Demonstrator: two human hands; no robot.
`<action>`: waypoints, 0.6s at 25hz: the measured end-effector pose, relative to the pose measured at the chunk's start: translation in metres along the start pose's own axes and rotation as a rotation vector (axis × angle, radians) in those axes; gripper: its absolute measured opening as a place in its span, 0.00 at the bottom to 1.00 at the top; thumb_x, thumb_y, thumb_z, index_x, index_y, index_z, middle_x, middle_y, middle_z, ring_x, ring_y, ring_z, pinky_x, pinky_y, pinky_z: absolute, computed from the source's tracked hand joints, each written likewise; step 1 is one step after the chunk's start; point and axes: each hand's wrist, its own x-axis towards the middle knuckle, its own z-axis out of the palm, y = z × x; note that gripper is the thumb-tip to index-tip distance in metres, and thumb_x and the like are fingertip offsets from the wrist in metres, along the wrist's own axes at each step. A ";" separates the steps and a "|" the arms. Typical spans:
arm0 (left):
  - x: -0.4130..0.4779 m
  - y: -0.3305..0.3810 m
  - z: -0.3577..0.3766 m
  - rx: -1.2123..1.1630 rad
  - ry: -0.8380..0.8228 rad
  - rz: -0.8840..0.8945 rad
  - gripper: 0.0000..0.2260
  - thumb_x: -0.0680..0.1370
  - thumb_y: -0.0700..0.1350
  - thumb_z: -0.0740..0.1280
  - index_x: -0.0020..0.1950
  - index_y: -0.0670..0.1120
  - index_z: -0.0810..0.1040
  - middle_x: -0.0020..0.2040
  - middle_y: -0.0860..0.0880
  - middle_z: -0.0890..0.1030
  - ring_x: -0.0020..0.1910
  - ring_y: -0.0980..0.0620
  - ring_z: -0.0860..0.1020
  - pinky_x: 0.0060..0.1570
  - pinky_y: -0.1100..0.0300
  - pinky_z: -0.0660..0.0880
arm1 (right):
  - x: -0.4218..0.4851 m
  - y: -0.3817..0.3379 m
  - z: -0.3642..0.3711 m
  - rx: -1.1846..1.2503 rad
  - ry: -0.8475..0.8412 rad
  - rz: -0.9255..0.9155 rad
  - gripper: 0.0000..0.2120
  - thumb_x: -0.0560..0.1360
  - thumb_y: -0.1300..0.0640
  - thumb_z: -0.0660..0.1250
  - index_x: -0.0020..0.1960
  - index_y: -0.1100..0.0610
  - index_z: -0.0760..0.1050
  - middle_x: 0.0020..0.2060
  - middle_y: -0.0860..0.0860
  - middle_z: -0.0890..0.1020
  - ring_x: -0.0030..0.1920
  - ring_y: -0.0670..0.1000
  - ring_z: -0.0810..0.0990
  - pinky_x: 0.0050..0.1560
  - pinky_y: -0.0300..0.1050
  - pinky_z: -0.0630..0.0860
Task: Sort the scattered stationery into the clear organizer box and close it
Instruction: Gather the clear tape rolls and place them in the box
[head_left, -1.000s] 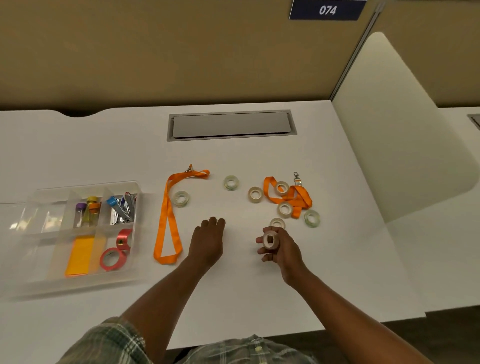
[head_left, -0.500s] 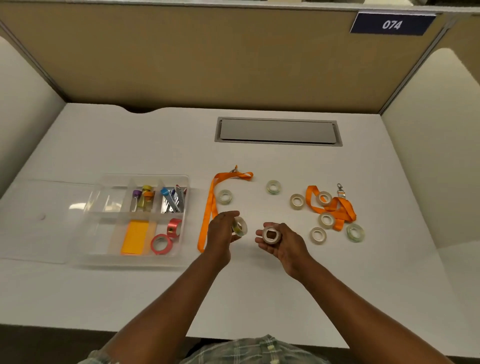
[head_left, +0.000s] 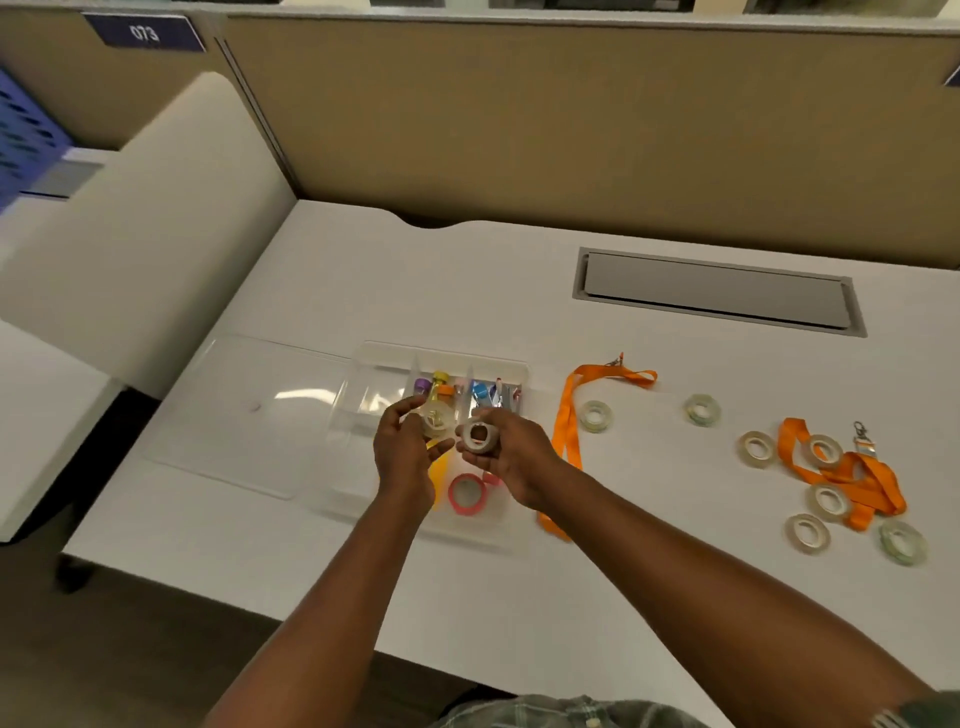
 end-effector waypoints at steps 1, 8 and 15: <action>0.011 0.008 -0.012 0.043 0.032 0.044 0.12 0.78 0.35 0.61 0.51 0.49 0.80 0.48 0.42 0.81 0.45 0.46 0.80 0.39 0.53 0.81 | 0.008 -0.001 0.018 0.009 -0.003 0.023 0.09 0.79 0.57 0.64 0.57 0.60 0.76 0.51 0.62 0.84 0.51 0.59 0.83 0.57 0.53 0.80; 0.076 0.042 -0.054 0.392 0.048 0.212 0.11 0.78 0.36 0.62 0.52 0.46 0.81 0.45 0.46 0.80 0.41 0.51 0.77 0.49 0.46 0.80 | 0.052 -0.009 0.107 0.029 -0.015 0.091 0.05 0.80 0.56 0.62 0.51 0.57 0.73 0.58 0.63 0.77 0.59 0.60 0.79 0.60 0.52 0.77; 0.097 0.041 -0.055 0.562 -0.038 0.197 0.10 0.80 0.40 0.63 0.57 0.47 0.81 0.54 0.48 0.83 0.55 0.47 0.80 0.58 0.46 0.78 | 0.068 -0.009 0.128 -0.046 -0.013 0.094 0.16 0.81 0.54 0.61 0.67 0.58 0.70 0.61 0.60 0.75 0.57 0.58 0.78 0.58 0.49 0.77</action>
